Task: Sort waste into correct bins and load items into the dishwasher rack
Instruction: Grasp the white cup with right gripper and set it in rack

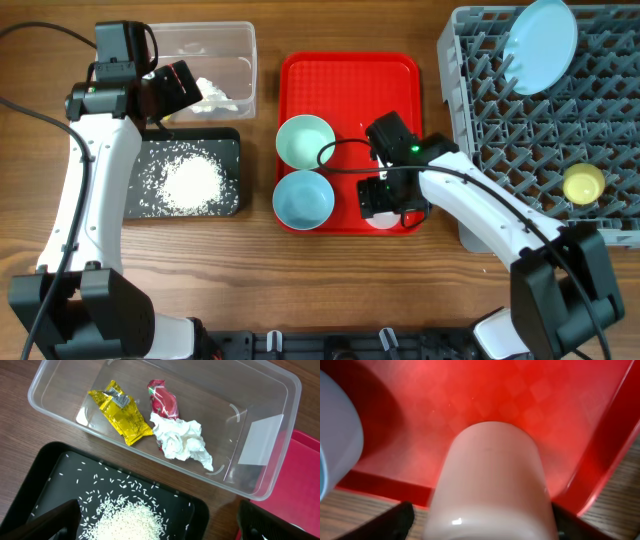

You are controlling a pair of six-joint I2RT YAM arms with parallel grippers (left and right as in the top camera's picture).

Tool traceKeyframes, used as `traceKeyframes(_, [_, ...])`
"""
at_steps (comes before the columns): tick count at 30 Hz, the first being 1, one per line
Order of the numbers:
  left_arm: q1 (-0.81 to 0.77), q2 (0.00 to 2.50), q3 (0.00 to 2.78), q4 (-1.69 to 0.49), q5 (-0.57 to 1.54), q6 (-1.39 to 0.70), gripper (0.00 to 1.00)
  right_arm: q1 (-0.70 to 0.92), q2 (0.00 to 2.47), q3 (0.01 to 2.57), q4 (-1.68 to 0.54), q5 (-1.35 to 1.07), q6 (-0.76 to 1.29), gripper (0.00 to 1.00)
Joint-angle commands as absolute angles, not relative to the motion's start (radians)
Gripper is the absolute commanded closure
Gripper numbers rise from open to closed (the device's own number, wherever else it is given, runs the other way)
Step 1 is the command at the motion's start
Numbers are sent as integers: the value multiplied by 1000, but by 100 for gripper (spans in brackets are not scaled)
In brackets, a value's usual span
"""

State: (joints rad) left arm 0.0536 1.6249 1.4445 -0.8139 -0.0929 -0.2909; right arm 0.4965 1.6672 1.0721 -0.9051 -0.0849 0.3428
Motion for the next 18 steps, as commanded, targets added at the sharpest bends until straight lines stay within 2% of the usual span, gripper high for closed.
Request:
traceKeyframes(1, [59, 1603, 1446, -812, -105, -300, 0, 493, 1691, 1040, -893, -71, 351, 40])
traceKeyframes(3, [59, 1603, 1446, -812, -105, -300, 0, 493, 1691, 1040, -891, -68, 360, 61])
traceKeyframes(7, [59, 1603, 1446, -812, -105, -300, 0, 471, 1664, 1105, -943, -68, 364, 64])
traceKeyframes(11, [59, 1603, 1446, -812, -105, -300, 0, 427, 1611, 1395, -1143, -68, 300, 64])
traceKeyframes(15, [59, 1603, 1446, -811, -105, -300, 0, 261, 1562, 1633, -1285, -50, 231, 63])
traceKeyframes(18, [59, 1603, 1446, -811, -105, -300, 0, -23, 1532, 1681, -1290, -15, 193, 63])
